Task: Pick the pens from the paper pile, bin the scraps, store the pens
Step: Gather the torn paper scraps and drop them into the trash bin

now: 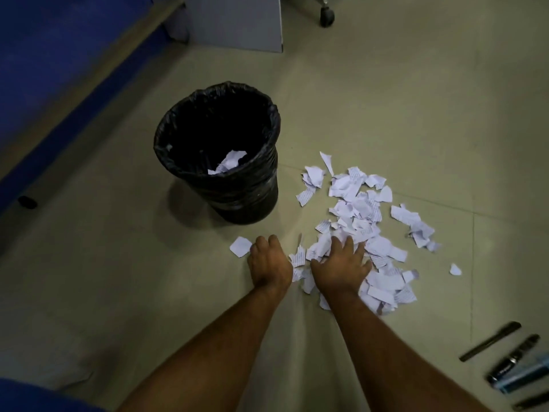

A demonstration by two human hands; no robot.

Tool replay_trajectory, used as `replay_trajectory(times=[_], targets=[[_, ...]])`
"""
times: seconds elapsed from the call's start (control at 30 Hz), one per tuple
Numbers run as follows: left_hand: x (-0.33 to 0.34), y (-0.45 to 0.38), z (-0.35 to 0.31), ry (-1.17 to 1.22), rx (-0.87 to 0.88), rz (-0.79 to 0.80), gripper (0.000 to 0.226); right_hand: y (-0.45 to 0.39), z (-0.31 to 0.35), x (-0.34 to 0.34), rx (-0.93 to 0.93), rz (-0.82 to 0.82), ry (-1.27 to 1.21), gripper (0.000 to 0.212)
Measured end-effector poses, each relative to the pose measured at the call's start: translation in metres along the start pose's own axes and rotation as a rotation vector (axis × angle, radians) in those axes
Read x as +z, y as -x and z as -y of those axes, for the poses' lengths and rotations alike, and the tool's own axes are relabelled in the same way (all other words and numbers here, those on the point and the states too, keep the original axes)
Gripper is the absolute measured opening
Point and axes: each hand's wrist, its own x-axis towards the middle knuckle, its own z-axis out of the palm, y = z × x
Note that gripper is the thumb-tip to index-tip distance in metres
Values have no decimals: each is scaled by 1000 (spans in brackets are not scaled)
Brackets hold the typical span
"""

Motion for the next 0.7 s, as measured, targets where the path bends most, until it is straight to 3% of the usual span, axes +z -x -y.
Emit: replay_trajectory(times=[0.07, 0.2, 0.33, 0.43, 0.53, 0.6, 0.7], targets=[[3, -8, 7, -7, -68, -38, 39, -1, 2, 4, 7, 8, -35, 75], [13, -25, 21, 46, -114, 134, 58, -5, -2, 12, -82, -41, -139, 74], [20, -19, 7, 122, 130, 151, 53, -7, -13, 6, -174, -13, -377, 62], [19, -1, -16, 305, 341, 240, 51, -11, -23, -2, -176, -106, -380, 45], [22, 10, -35, 346, 414, 294, 51, -15, -42, -11, -83, -218, -393, 39], [29, 11, -45, 242, 393, 235, 60, -19, -59, -14, -29, -295, -250, 49], [34, 12, -58, -16, 359, 182, 78, -27, -75, -20, 172, -103, -101, 76]])
